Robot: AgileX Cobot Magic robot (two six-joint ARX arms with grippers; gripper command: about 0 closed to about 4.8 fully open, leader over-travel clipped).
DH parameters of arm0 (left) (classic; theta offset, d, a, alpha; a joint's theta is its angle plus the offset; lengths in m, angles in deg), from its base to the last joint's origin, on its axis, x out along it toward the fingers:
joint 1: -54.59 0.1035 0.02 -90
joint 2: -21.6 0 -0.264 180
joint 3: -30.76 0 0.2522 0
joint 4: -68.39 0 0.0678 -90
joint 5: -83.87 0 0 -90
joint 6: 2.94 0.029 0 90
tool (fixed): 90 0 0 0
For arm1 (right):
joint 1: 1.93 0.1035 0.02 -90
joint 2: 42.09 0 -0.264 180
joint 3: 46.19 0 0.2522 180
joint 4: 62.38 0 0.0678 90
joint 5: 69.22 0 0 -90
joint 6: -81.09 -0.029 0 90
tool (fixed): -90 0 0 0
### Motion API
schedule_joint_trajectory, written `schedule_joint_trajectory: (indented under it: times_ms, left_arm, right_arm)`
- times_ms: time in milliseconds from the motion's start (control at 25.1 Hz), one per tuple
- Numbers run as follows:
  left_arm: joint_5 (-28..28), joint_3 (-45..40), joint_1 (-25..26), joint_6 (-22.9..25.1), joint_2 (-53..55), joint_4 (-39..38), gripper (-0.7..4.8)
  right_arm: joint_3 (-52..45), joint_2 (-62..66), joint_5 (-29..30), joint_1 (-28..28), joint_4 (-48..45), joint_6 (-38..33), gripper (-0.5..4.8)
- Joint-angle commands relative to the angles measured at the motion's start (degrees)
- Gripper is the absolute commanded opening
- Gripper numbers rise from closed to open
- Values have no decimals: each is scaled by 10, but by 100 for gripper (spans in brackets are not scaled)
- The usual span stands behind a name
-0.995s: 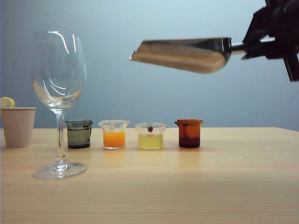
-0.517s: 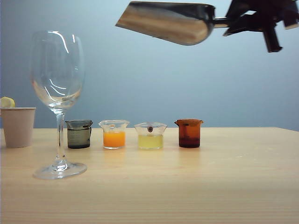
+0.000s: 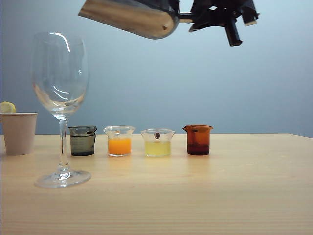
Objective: Pick up the ice scoop on the desk filled with ice cubes, pour the ice into the goblet, and finally put the scoop back on the table.
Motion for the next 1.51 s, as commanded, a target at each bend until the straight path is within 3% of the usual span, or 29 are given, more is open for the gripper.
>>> schedule_joint_trajectory:
  times_ms: [40, 279, 597, 1114, 1512]
  left_arm:
    - [22, 7, 0, 1, 2, 24, -5]
    - [12, 34, 0, 5, 33, 4, -5]
    - [-46, 52, 0, 19, 55, -4, -5]
    - [-47, 52, 0, 32, 55, -38, -5]
    - [-48, 52, 0, 32, 55, -43, -5]
  right_arm:
    - [28, 10, 10, 7, 5, 10, -9]
    - [43, 20, 20, 8, 16, 24, -9]
    - [43, 21, 32, 8, 26, 50, -9]
    - [46, 21, 38, 14, 30, 66, -9]
    - [111, 54, 36, 14, 70, 93, -9]
